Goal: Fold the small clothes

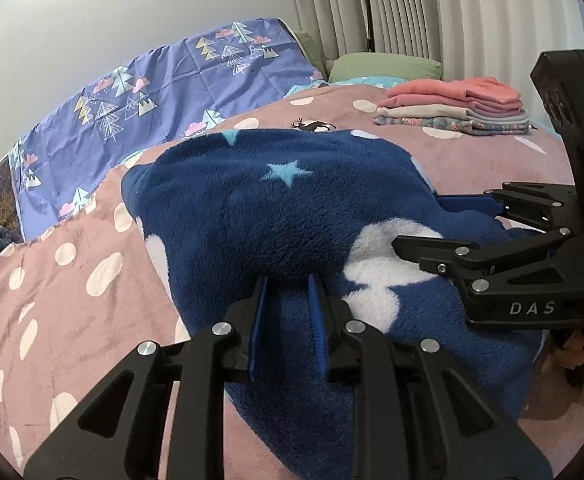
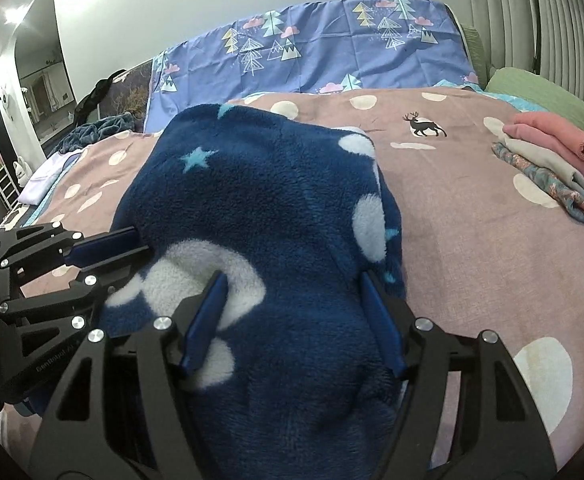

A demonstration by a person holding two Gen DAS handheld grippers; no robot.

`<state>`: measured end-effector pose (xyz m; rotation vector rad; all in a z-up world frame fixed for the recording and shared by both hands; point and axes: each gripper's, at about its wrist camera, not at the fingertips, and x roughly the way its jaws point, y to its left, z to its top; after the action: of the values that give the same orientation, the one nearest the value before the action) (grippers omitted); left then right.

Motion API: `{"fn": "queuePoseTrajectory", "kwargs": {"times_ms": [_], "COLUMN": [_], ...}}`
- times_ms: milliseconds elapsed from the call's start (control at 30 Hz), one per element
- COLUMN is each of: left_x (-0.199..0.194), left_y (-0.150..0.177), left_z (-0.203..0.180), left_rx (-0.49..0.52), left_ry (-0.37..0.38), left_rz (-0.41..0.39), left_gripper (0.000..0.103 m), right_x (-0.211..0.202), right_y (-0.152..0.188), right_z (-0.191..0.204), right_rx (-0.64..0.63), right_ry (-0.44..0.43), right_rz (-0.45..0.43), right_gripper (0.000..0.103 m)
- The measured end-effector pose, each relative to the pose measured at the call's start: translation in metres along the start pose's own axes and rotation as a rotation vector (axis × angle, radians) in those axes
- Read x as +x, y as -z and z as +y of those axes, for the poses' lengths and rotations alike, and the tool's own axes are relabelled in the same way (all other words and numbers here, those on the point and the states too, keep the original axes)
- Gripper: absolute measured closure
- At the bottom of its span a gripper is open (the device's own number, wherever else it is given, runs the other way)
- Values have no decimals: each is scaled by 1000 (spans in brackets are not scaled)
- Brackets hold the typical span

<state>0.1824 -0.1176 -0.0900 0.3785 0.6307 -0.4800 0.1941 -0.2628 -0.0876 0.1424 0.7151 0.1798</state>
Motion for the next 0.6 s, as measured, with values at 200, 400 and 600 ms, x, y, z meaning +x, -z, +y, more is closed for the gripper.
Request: {"fn": "queuePoseTrajectory", "kwargs": {"times_ms": [200, 400, 600], "left_x": [-25, 34, 106], "left_y": [-40, -83, -41], "left_z": [31, 78, 77], "left_rx": [-106, -165, -176], "left_ry": [1, -16, -31], "left_rz": [-108, -54, 65], "left_gripper": [79, 80, 79], "right_x": [0, 0, -1], "right_y": [0, 0, 1], "right_z": [-5, -3, 3], "right_rx": [21, 10, -21], "right_ry": [-21, -12, 1], "right_rz": [-1, -10, -26], "right_gripper": [34, 34, 34]}}
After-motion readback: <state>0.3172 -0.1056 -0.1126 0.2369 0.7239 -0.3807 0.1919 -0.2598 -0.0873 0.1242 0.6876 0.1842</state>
